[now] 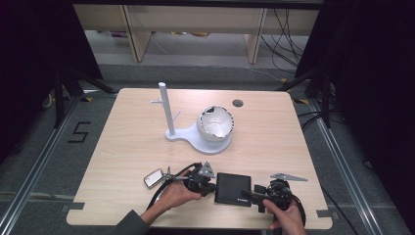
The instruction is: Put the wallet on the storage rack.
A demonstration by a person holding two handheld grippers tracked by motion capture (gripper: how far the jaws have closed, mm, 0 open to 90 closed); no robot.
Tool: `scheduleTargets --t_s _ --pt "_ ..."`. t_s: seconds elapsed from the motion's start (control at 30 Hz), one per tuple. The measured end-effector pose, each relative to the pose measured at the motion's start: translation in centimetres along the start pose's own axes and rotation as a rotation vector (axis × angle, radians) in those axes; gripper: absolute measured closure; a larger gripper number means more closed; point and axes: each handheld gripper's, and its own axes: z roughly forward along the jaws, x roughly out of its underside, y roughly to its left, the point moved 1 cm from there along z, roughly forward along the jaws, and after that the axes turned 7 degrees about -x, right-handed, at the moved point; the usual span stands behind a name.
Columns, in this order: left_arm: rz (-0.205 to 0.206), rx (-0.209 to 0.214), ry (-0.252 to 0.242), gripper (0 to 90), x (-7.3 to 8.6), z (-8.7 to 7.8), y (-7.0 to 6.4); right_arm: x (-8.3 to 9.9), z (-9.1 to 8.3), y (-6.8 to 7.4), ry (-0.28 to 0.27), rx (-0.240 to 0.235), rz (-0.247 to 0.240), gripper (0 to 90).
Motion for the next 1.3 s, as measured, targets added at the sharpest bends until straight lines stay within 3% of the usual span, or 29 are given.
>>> scheduleTargets --t_s 0.03,0.1,0.13,0.17,0.2,0.3,0.33,0.37,0.4,0.43,0.47,0.5,0.6,0.93,0.97,1.0,1.03,1.1,1.13,1.17,1.3 --pt "0.006 0.01 0.002 85.9 0.0 0.0 -0.3 -0.1 -0.1 0.3 0.005 -0.001 0.045 30.3" --pt "0.027 0.019 0.002 85.6 -0.1 0.1 -0.5 -0.3 0.0 -0.2 -0.002 0.008 0.034 32.5" --pt "0.027 0.026 0.007 85.6 -0.1 0.1 -0.7 -0.5 -0.1 -0.2 -0.009 0.01 0.061 33.9" --pt "0.019 0.044 0.001 85.6 -0.2 0.2 -0.9 -0.7 -0.1 -0.7 -0.01 0.022 0.033 34.6" --pt "0.022 0.042 0.0 85.6 -0.2 0.3 -1.0 -0.7 -0.1 -0.6 -0.007 0.016 0.074 35.3" --pt "0.03 0.043 0.001 85.4 -0.2 0.3 -1.2 -1.0 0.1 -1.2 0.0 0.026 0.042 36.4" --pt "0.023 0.053 0.004 85.4 -0.2 0.3 -1.3 -1.1 0.1 -1.2 0.0 0.021 0.079 37.0" --pt "0.023 0.05 0.0 85.4 -0.2 0.4 -1.4 -1.2 0.4 -2.1 0.003 0.037 0.04 39.0" --pt "0.023 0.05 0.0 85.4 -0.2 0.4 -1.4 -1.2 0.4 -2.1 0.003 0.037 0.04 39.0" --pt "0.023 0.049 0.001 85.4 -0.2 0.3 -1.4 -1.3 0.5 -1.7 0.011 0.025 0.095 39.6" --pt "0.023 0.05 0.002 85.4 -0.2 0.3 -1.4 -1.3 0.7 -2.1 0.016 0.042 0.055 39.6" --pt "0.023 0.05 0.002 85.4 -0.2 0.3 -1.4 -1.4 0.8 -2.1 0.017 0.019 0.049 40.1" --pt "0.033 0.053 0.008 85.5 -0.2 0.3 -1.7 -1.4 1.2 -1.9 0.02 0.005 0.086 40.4" --pt "0.059 0.037 0.013 85.4 -0.3 0.4 -2.1 -1.0 1.1 -2.1 -0.015 -0.008 0.132 41.1" --pt "0.057 0.035 0.013 85.4 -0.3 0.4 -2.1 -0.9 0.9 -1.4 0.009 -0.026 0.23 46.1" --pt "0.058 0.039 0.011 85.3 -0.3 0.4 -2.1 -0.7 0.9 -1.7 0.003 -0.066 0.201 48.6" --pt "0.065 0.035 0.015 85.2 -0.3 0.4 -2.1 -0.6 1.0 -1.5 0.003 -0.105 0.23 53.7" --pt "0.061 0.035 0.012 84.7 -0.3 0.4 -2.2 -0.6 1.0 -1.0 -0.023 -0.111 0.229 58.8" --pt "0.062 0.037 0.013 84.7 -0.3 0.4 -2.2 -0.8 0.8 -0.9 -0.021 -0.105 0.172 61.0" --pt "0.066 0.037 0.016 83.8 -0.3 0.4 -2.2 -1.1 0.7 -0.9 -0.047 -0.118 0.15 67.2" --pt "0.081 0.022 0.02 82.0 -0.4 0.3 -2.3 -1.1 0.6 -0.8 -0.065 -0.144 0.149 73.1"
